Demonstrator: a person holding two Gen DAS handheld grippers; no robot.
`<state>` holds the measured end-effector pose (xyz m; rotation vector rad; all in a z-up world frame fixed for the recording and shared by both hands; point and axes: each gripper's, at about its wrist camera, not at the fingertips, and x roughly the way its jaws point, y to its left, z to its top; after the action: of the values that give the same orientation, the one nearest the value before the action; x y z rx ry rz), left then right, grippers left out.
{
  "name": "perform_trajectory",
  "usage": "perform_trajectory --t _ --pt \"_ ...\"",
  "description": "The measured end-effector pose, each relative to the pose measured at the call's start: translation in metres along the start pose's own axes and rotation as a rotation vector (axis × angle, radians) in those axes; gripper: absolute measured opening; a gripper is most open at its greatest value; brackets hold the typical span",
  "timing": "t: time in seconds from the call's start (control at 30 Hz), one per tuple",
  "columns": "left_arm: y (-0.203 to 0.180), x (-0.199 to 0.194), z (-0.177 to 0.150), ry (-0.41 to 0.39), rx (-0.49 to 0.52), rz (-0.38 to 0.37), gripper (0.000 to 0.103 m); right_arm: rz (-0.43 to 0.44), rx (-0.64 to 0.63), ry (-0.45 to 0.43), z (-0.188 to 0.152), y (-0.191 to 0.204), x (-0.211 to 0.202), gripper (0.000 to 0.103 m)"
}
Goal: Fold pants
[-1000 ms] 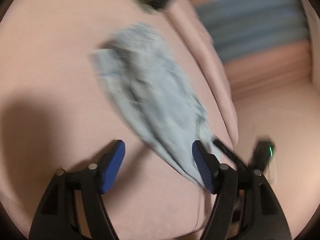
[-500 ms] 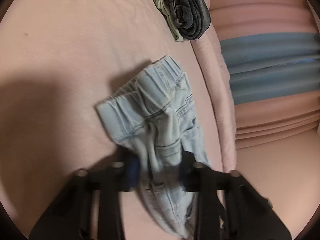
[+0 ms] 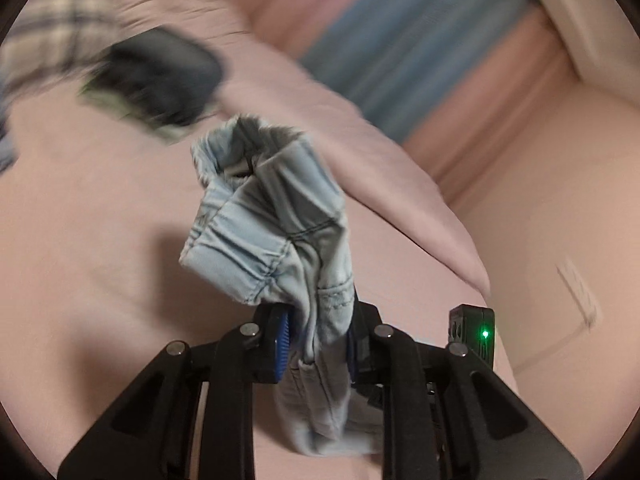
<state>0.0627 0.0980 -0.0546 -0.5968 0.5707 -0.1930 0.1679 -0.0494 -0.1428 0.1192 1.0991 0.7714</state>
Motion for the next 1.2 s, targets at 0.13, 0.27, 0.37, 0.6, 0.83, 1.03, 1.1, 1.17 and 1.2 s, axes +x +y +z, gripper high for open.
perform_trajectory --t 0.13,0.27,0.37,0.6,0.83,1.03,1.1,1.17,1.2 --pt "-0.051 0.020 -0.017 0.067 0.147 -0.078 0.021 0.075 0.138 -0.100 -0.030 -0.033 -0.049 0.015" --pt "-0.092 0.057 -0.040 0.175 0.252 -0.123 0.020 0.176 0.377 -0.243 -0.060 -0.093 -0.095 0.044" --pt "-0.115 0.090 -0.065 0.273 0.351 -0.113 0.021 0.375 0.616 -0.357 -0.091 -0.141 -0.114 0.068" --pt "-0.135 0.141 -0.108 0.479 0.513 -0.070 0.072 0.623 0.896 -0.386 -0.130 -0.184 -0.107 0.076" --pt "-0.093 0.109 -0.087 0.402 0.440 -0.026 0.091 0.398 0.747 -0.222 -0.096 -0.158 -0.108 0.082" --pt "-0.024 0.088 -0.060 0.349 0.186 0.064 0.091 0.120 0.519 -0.180 -0.079 -0.133 -0.115 0.032" --pt "-0.017 0.090 -0.055 0.341 0.157 0.069 0.091 0.098 0.477 -0.210 -0.081 -0.127 -0.125 0.032" --pt "-0.016 0.095 -0.052 0.334 0.152 0.066 0.091 0.087 0.480 -0.250 -0.083 -0.128 -0.136 0.032" --pt "-0.015 0.094 -0.053 0.333 0.154 0.062 0.091 0.081 0.485 -0.268 -0.087 -0.133 -0.144 0.032"
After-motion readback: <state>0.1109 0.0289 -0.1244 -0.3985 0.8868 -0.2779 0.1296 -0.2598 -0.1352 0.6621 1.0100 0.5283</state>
